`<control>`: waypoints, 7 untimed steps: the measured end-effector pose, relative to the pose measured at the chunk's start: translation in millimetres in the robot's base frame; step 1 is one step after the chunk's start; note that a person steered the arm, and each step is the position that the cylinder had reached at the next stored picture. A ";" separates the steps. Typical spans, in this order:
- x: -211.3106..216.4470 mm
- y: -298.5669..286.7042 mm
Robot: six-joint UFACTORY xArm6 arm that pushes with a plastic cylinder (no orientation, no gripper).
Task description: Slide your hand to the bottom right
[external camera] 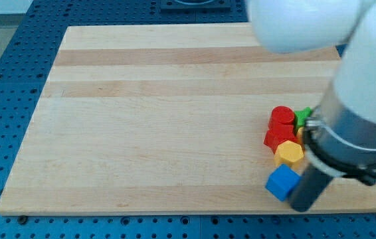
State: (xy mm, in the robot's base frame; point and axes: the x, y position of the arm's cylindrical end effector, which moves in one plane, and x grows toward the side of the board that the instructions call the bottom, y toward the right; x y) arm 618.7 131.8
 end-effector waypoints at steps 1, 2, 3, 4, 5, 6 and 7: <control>-40.8 -14.9; -95.1 -29.9; -95.1 -36.6; -58.3 -36.6; -1.5 -36.9; 0.2 3.0; -1.2 126.5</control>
